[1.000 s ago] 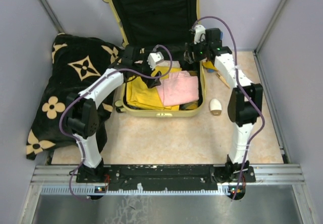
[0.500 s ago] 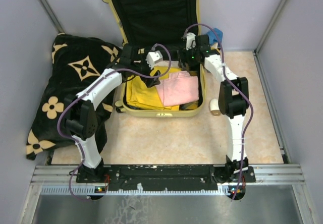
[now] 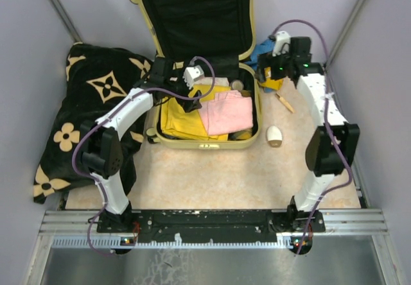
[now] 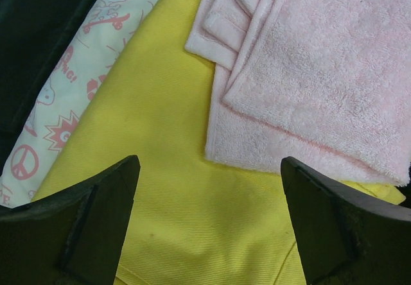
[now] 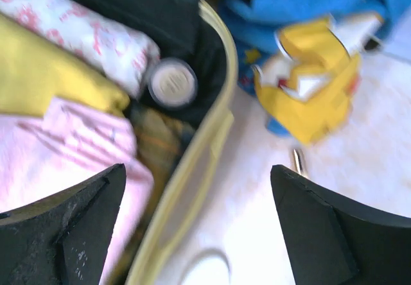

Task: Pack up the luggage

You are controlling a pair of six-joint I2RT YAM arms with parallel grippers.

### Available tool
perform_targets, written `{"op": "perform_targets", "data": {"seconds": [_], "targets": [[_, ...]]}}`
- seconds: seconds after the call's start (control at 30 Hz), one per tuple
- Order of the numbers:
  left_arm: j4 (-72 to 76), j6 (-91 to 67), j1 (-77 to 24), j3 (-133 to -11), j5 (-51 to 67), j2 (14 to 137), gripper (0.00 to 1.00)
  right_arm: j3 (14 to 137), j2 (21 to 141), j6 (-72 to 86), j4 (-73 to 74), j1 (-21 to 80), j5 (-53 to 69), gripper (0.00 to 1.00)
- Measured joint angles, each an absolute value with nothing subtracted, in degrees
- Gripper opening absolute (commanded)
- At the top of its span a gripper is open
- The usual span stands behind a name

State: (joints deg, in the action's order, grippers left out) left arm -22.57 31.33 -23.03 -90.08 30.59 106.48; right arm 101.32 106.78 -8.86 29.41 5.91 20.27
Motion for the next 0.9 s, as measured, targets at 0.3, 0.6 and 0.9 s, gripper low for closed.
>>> {"op": "perform_targets", "data": {"seconds": [0.3,0.6,0.9], "targets": [[-22.4,31.7,-23.0,-89.1,31.6,105.8,0.97,74.8,81.6,-9.4,34.0,-0.5,19.7,0.92],[-21.8,31.9,-22.7,-87.9,32.1,104.4,0.97,53.9,71.4,-6.1,36.0,-0.4,14.2,0.91],[-21.7,31.9,-22.6,-86.8,31.8,103.6,0.97,51.4,78.7,2.3,31.4,0.8,6.0,0.85]]}}
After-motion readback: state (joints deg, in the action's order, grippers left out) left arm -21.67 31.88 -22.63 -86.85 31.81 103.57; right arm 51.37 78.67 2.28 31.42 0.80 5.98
